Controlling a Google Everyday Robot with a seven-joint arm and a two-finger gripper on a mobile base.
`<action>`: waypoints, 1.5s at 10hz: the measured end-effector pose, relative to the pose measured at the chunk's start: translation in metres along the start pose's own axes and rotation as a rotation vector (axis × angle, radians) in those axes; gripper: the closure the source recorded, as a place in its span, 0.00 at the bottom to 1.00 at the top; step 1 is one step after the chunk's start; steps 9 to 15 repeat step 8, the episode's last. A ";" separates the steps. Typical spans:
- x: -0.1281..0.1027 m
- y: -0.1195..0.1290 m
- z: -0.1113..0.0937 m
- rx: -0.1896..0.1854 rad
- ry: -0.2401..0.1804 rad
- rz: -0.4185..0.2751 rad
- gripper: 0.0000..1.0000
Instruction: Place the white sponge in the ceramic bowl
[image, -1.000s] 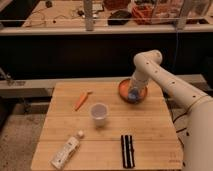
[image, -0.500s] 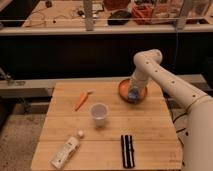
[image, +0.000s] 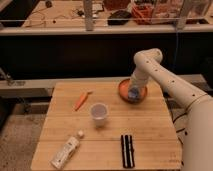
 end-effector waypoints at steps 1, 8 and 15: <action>0.000 0.000 0.000 0.001 0.001 0.000 0.46; 0.002 0.000 -0.003 0.007 -0.001 0.004 0.20; 0.002 0.000 -0.003 0.007 -0.001 0.004 0.20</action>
